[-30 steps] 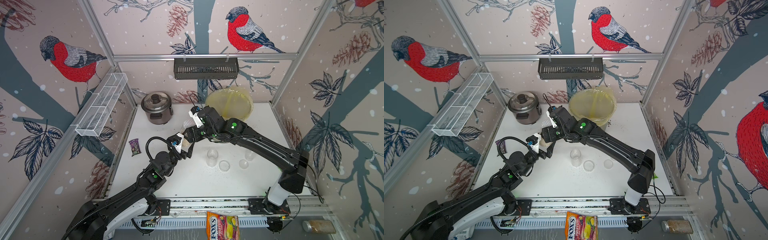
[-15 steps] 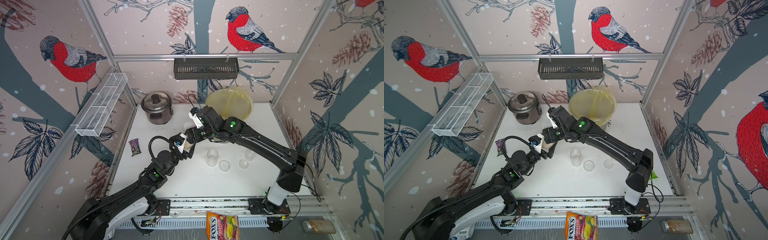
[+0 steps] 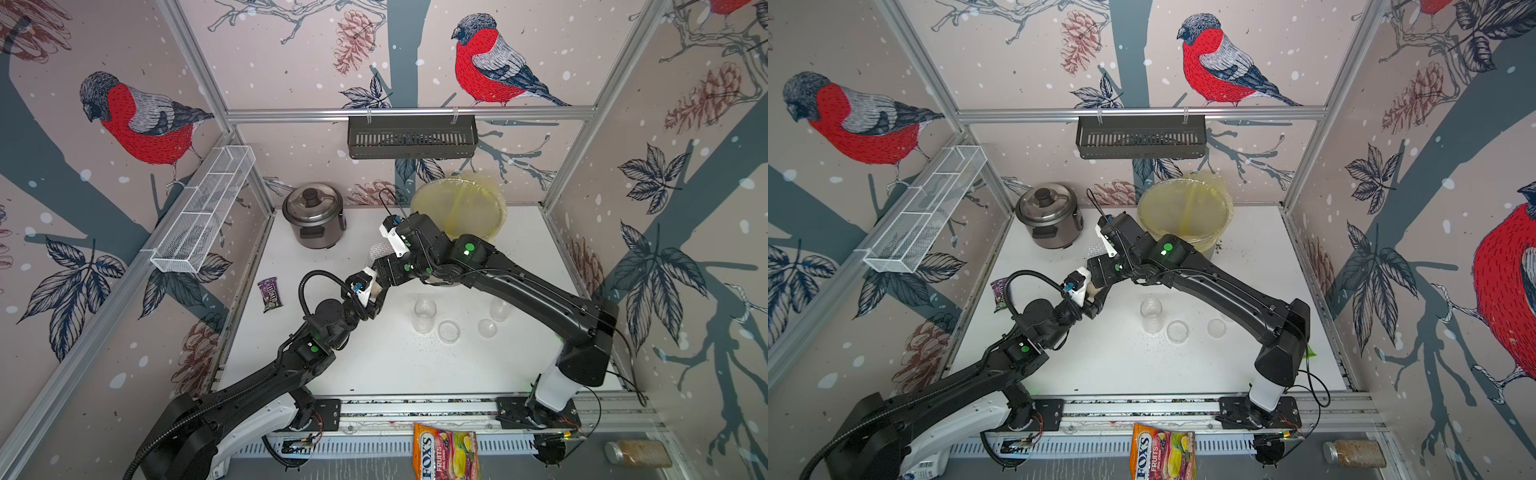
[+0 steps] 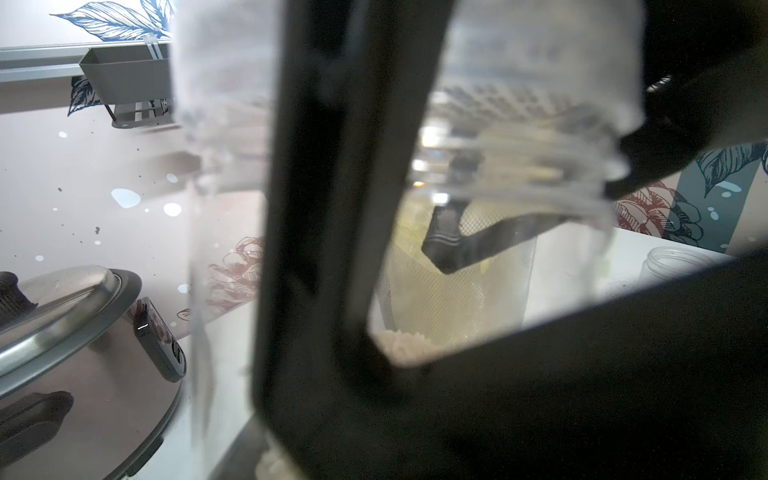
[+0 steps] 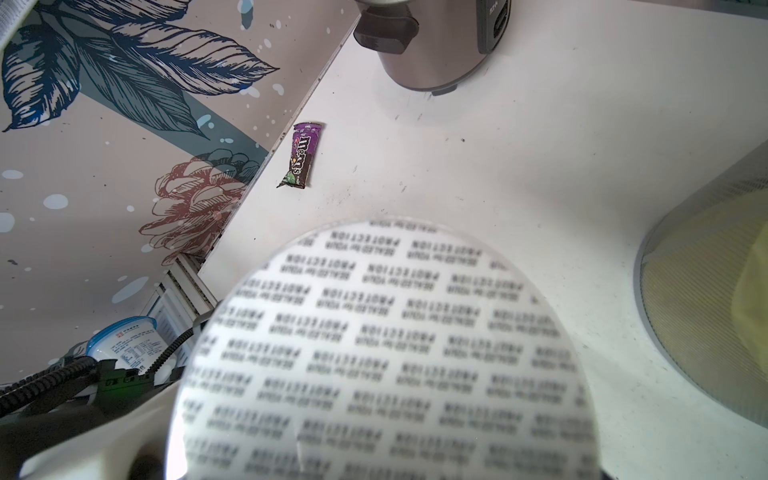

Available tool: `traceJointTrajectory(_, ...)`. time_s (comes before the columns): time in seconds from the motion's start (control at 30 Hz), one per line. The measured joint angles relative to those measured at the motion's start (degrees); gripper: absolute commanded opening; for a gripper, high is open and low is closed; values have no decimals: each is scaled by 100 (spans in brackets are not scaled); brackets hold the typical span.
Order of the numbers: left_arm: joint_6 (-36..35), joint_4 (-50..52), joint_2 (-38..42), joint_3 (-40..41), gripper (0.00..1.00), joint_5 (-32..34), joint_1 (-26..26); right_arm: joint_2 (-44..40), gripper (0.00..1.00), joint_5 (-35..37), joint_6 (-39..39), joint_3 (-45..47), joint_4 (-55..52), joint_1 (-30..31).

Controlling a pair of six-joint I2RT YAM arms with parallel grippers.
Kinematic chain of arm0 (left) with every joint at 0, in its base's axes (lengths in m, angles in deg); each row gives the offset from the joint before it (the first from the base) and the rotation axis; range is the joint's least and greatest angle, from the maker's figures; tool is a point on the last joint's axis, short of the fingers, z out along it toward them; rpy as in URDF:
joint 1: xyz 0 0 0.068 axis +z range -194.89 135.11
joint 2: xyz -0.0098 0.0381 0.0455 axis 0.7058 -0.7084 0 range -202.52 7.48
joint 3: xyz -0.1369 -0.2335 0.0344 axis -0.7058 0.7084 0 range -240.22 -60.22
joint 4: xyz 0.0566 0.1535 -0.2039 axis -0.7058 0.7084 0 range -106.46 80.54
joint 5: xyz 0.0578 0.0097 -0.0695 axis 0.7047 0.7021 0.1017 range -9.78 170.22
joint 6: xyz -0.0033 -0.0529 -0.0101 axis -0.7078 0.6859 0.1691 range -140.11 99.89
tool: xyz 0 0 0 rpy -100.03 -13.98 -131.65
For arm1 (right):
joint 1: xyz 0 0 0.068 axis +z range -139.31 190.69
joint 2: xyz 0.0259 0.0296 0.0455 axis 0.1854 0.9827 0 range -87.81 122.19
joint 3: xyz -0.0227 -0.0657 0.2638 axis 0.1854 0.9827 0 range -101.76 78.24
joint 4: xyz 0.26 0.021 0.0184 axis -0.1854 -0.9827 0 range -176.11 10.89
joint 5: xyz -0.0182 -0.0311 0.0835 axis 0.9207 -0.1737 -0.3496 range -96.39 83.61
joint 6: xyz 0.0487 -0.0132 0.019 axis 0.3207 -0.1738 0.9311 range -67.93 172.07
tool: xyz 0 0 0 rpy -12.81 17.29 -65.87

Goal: Empty moldy rice from jars
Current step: Pick up the jar from the center of the board.

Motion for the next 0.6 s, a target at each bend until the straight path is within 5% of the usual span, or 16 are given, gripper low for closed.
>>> traceJointTrajectory(0.6, 57, 118, -35, -157, 42, -96, 0, -166, 95, -24, 22, 195, 151, -46)
